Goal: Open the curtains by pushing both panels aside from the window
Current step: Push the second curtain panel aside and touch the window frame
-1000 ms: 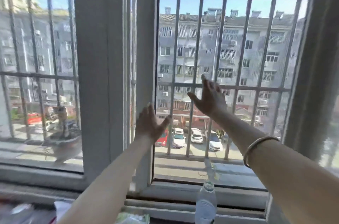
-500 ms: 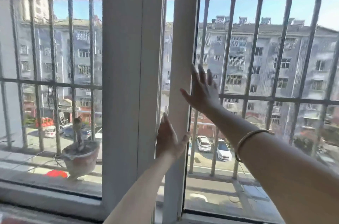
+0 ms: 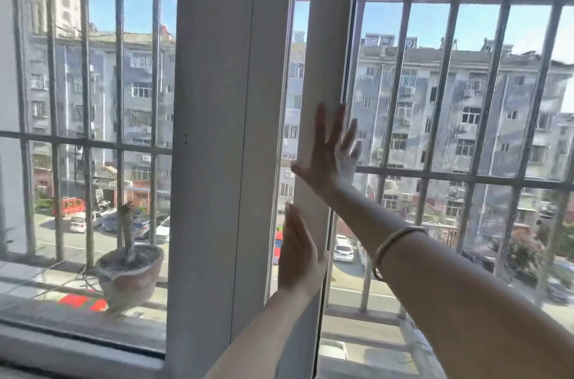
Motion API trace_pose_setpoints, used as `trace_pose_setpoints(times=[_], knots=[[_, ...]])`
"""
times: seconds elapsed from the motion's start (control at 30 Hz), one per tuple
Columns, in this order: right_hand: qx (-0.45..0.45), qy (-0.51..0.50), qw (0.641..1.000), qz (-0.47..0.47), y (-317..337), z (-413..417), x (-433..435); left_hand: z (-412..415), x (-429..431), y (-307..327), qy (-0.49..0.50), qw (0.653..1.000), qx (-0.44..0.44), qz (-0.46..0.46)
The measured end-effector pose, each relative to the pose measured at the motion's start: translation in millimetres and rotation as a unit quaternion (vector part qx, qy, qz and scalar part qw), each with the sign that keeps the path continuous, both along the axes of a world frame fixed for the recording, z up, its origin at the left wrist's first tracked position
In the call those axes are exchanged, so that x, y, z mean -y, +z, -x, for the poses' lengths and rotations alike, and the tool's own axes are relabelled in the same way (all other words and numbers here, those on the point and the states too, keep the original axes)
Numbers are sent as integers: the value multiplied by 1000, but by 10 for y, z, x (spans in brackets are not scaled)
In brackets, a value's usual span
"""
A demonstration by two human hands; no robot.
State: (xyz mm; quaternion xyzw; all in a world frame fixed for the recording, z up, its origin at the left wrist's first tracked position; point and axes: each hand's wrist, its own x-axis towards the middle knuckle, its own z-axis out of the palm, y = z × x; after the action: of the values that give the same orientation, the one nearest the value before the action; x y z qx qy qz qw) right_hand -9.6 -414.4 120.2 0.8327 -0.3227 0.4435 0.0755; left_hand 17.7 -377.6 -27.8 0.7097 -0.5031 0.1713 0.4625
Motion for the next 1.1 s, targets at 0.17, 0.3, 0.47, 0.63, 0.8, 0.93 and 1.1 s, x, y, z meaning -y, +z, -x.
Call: trace_pose_setpoints(times=[0.17,0.3,0.47,0.63,0.8,0.93,1.1], knots=[[18,20,1000,1,-10,-23,55,4,-4,-5,4,1000,13,-5],[28,24,999,-1,8,24,78,93,1,2,3,1000,8,-12],[27,19,999,3,18,169,156,203,67,-3,-12,1000,13,-24],[25,11,1000,5,20,441,299,399,207,-17,-34,999,13,-25],[13,-16,1000,3,39,775,484,680,457,-46,-56,998,18,-7],[9,-47,999,9,43,1073,651,968,637,-50,-92,996,12,-1],[-10,-84,996,5,44,1415,833,1293,836,-45,-133,991,-14,16]])
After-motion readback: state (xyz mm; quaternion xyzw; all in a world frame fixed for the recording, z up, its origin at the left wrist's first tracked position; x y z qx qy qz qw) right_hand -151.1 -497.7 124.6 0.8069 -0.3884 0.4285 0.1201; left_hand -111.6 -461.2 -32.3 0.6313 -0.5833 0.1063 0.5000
